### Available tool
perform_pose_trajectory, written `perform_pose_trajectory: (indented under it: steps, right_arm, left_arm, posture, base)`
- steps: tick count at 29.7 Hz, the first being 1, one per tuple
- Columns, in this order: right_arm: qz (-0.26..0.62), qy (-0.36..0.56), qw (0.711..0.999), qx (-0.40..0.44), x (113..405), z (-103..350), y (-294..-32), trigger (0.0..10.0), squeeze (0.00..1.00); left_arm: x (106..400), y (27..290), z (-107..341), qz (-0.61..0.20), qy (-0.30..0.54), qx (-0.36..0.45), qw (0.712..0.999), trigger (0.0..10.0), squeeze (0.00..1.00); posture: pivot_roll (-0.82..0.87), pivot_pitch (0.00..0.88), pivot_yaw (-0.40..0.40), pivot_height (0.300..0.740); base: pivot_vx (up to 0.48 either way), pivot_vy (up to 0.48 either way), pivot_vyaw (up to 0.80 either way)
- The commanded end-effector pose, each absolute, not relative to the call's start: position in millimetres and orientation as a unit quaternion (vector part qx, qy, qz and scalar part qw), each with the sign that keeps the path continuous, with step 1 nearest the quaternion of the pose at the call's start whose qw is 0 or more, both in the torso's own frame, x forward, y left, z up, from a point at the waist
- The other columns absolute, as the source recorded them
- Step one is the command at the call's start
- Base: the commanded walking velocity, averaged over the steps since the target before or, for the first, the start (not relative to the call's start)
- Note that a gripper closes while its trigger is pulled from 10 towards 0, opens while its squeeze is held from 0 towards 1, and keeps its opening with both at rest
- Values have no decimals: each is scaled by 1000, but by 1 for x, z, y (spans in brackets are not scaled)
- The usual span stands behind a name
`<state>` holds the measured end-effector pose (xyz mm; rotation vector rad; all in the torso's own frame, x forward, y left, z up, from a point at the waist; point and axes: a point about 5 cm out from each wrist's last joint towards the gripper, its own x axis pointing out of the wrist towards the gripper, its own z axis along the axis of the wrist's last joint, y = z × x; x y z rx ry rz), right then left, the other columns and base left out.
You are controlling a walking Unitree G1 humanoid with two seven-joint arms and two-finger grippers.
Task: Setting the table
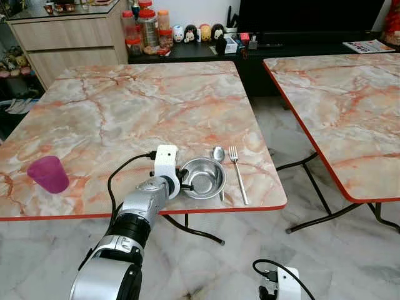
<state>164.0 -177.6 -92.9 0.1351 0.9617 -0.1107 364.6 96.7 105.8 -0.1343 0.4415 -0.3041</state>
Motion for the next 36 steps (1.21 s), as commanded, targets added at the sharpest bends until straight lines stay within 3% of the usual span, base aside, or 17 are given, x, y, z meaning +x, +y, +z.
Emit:
perform_pose_trajectory:
  steps: [1,11,12,13,17,19,22,25,33,36]
  right_arm:
    - [-56,462,882,68,165,-92,-177,10000,0]
    - [-61,456,885,70,168,-91,-179,10000,0]
    - [-64,453,886,71,168,-91,-180,10000,0]
    - [-66,452,887,71,169,-90,-181,10000,0]
    - [-67,451,887,72,169,-90,-181,10000,0]
    - [-66,442,891,74,170,-89,-181,10000,0]
    - [-66,442,891,74,170,-89,-181,10000,0]
    - [-60,444,891,70,170,-89,-181,10000,0]
    - [-55,443,892,63,171,-89,-184,10000,0]
    - [-54,444,892,62,170,-89,-184,10000,0]
  left_arm:
    - [361,104,98,-136,234,-71,960,0,0]
    - [366,135,112,-52,129,-206,969,0,0]
    - [365,146,115,-29,103,-229,967,9412,0]
    - [364,152,116,-20,92,-238,967,10000,0]
    - [363,158,117,-11,81,-246,966,10000,0]
    - [344,198,106,36,42,-282,958,10000,0]
    - [336,212,101,52,35,-283,957,10000,0]
    - [311,250,87,113,19,-288,951,10000,0]
    - [265,303,73,182,-21,-328,927,10000,0]
    - [252,310,66,177,-17,-333,926,10000,0]
  posture:
    - [2,0,20,740]
    - [1,0,12,740]
    - [3,0,11,740]
    - [8,0,9,740]
    - [8,0,9,740]
    - [19,0,8,740]
    - [27,0,6,740]
    - [34,0,0,740]
    - [57,0,-14,740]
    - [65,0,-20,740]
  base:
    - [0,0,0]
    - [0,0,0]
    - [0,0,0]
    - [0,0,0]
    - [0,0,0]
    - [0,0,0]
    - [0,0,0]
    - [0,0,0]
    - [0,0,0]
    - [0,0,0]
